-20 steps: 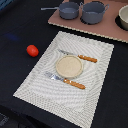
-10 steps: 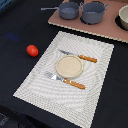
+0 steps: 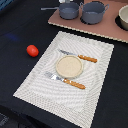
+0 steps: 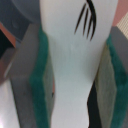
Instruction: Place the pan onto the stove and place the fish and sausage into the pan.
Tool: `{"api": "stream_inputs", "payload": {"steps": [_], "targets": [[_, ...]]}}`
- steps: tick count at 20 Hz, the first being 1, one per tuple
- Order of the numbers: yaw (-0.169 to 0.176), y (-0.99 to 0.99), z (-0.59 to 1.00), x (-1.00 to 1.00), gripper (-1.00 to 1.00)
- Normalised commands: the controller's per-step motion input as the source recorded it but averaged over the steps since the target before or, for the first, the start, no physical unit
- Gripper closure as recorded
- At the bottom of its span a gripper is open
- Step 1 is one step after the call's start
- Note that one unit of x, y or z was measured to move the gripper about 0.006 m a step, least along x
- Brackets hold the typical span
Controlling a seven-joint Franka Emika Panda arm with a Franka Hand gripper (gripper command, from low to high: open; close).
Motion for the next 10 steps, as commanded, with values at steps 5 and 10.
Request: {"api": "stream_inputs", "payload": {"steps": [5,10], "targets": [[0.004,0.43,-0.24,0.22,1.0],[0.0,0.38,-0.21,0.15,1.0]]}}
